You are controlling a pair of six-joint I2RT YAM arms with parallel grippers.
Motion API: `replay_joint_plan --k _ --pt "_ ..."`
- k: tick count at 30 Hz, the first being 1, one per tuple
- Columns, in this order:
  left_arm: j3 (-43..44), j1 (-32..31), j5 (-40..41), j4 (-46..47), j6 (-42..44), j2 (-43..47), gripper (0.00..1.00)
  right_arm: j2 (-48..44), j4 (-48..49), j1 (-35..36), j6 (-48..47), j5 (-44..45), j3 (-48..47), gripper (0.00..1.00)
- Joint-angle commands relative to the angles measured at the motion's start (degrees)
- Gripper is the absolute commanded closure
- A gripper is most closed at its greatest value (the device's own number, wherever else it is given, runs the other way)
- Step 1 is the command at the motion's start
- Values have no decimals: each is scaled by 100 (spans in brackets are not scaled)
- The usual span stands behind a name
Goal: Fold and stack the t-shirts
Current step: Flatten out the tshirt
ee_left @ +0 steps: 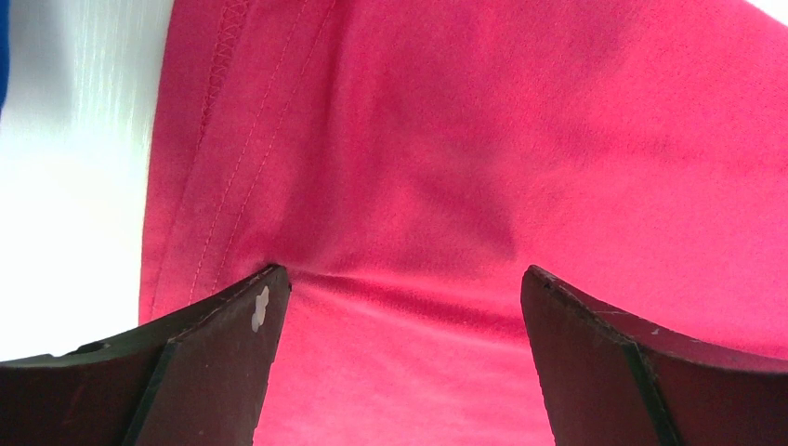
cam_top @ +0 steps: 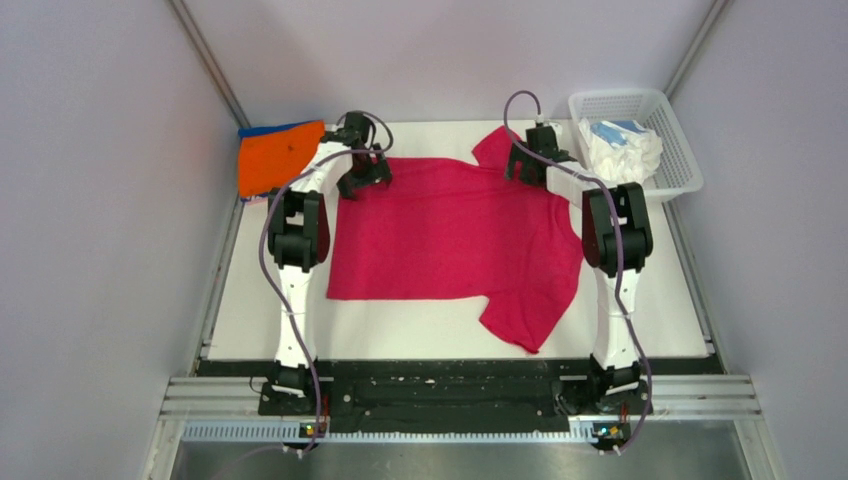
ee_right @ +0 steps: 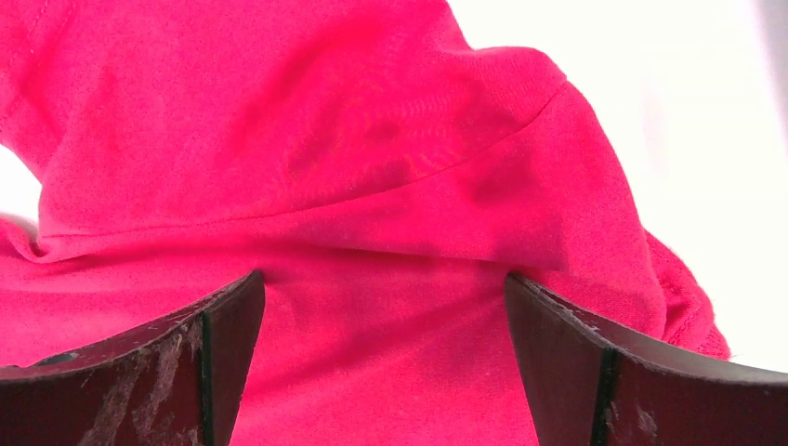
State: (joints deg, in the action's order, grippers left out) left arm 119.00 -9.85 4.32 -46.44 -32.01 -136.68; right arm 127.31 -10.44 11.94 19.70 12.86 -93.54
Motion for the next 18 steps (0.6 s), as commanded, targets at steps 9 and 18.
replay_joint_plan --k 9,18 --pt "245 135 -401 369 192 395 1 -581 -300 -47 248 -416 -206 1" --pt "-2478 62 113 706 -94 3363 1 -3304 1487 -10 621 -375 2309 1"
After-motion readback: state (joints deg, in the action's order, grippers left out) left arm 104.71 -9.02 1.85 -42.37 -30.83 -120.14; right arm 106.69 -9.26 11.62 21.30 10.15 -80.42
